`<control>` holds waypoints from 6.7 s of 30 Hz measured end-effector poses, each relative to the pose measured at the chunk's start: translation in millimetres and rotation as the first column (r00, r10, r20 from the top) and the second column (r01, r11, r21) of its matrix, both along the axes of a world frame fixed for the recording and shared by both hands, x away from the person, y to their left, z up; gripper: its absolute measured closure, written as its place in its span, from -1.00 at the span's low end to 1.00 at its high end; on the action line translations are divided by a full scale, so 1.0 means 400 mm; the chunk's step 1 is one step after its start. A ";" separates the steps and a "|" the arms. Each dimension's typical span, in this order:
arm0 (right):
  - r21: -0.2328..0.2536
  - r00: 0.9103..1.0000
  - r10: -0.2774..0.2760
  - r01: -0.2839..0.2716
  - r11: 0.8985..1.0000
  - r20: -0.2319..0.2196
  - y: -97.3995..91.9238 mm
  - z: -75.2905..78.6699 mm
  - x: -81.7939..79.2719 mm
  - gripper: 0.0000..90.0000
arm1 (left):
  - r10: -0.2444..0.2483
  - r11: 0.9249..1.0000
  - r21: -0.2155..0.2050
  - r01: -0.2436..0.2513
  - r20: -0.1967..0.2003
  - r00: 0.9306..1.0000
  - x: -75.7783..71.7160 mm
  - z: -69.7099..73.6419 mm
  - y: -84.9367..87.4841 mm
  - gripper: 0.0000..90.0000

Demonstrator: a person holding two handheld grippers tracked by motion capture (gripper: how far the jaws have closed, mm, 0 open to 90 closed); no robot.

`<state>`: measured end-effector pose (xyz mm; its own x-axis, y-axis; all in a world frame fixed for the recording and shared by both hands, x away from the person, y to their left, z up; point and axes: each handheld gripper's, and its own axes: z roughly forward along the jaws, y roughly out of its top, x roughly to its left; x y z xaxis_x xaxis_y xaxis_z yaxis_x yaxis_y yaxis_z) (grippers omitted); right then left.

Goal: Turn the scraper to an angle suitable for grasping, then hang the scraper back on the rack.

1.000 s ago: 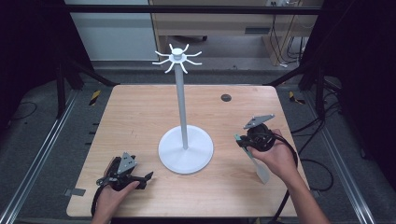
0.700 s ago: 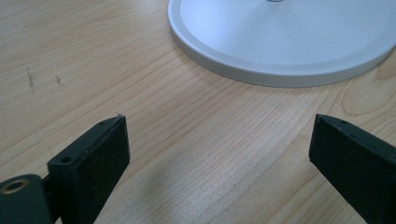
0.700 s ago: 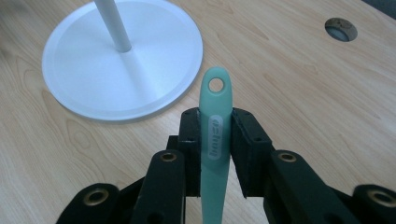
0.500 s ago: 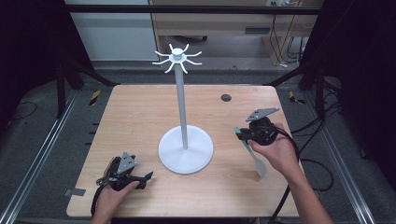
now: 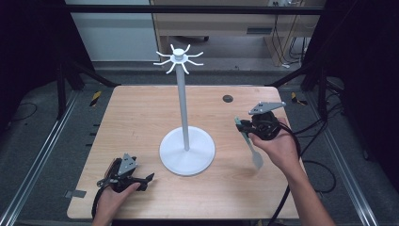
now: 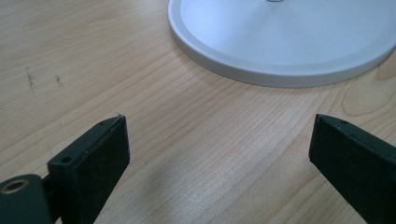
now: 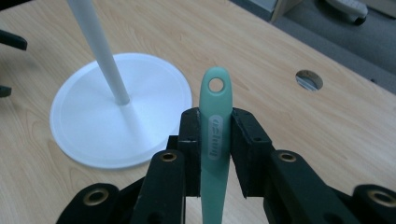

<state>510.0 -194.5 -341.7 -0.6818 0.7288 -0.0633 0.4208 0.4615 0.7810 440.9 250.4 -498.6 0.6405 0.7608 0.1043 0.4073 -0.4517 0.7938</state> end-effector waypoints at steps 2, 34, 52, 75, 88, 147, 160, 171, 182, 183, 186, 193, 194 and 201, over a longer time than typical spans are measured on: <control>0.013 1.000 0.002 -0.002 1.000 0.015 0.003 0.006 0.001 0.66 | 0.000 1.000 0.000 0.000 0.000 1.000 0.000 0.000 0.000 -0.90; 0.137 0.987 0.030 -0.052 0.989 0.160 0.097 0.081 0.026 0.66 | 0.003 1.000 -0.001 -0.003 0.003 1.000 0.000 0.002 0.005 -0.90; 0.201 0.972 0.017 -0.065 0.977 0.233 0.135 0.145 0.029 0.66 | 0.005 1.000 -0.002 -0.005 0.003 1.000 0.000 0.002 0.006 -0.90; 0.246 0.961 0.002 -0.073 0.967 0.278 0.156 0.195 0.026 0.66 | 0.004 1.000 -0.002 -0.004 0.003 1.000 0.000 0.003 0.008 -0.90; 0.280 0.954 -0.007 -0.080 0.957 0.299 0.156 0.218 0.018 0.66 | 0.004 1.000 -0.003 -0.004 0.003 1.000 0.000 0.003 0.008 -0.90; 0.376 0.907 0.020 -0.194 0.906 0.420 0.185 0.337 -0.052 0.66 | 0.004 1.000 -0.004 -0.004 0.002 1.000 0.000 0.003 0.009 -0.90; 0.370 0.905 0.050 -0.222 0.902 0.422 0.193 0.349 -0.057 0.66 | 0.007 1.000 -0.007 -0.007 0.003 1.000 0.000 0.003 0.010 -0.90; 0.365 0.910 0.071 -0.234 0.901 0.408 0.200 0.349 -0.048 0.66 | 0.005 1.000 -0.006 -0.005 0.003 1.000 0.000 0.003 0.009 -0.90; 0.375 0.916 0.088 -0.246 0.894 0.391 0.215 0.343 -0.032 0.66 | 0.002 1.000 -0.004 -0.002 0.001 1.000 0.000 0.003 0.009 -0.90; 0.377 0.916 0.090 -0.249 0.892 0.391 0.215 0.342 -0.030 0.66 | 0.002 1.000 -0.004 -0.002 0.001 1.000 0.000 0.003 0.009 -0.90; 0.384 0.917 0.092 -0.252 0.888 0.389 0.214 0.340 -0.028 0.65 | 0.002 1.000 -0.004 -0.002 0.001 1.000 0.001 0.003 0.009 -0.90; 0.390 0.916 0.085 -0.249 0.886 0.392 0.208 0.337 -0.027 0.51 | 0.002 1.000 -0.003 -0.002 0.000 1.000 0.000 0.002 0.009 -0.90; 0.385 0.915 0.076 -0.240 0.891 0.396 0.206 0.336 -0.029 0.44 | 0.002 1.000 -0.003 -0.002 -0.001 1.000 0.000 0.003 0.009 -0.90; 0.376 0.913 0.024 -0.192 0.906 0.406 0.146 0.309 -0.058 0.33 | 0.003 1.000 -0.003 -0.003 0.000 1.000 0.001 0.002 0.009 -0.90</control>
<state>486.9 -136.2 -218.1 -0.7397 0.6707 -0.0556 0.0154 0.0994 0.9949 441.1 254.0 -497.9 0.6381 0.7632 0.1022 0.4090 -0.4484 0.7947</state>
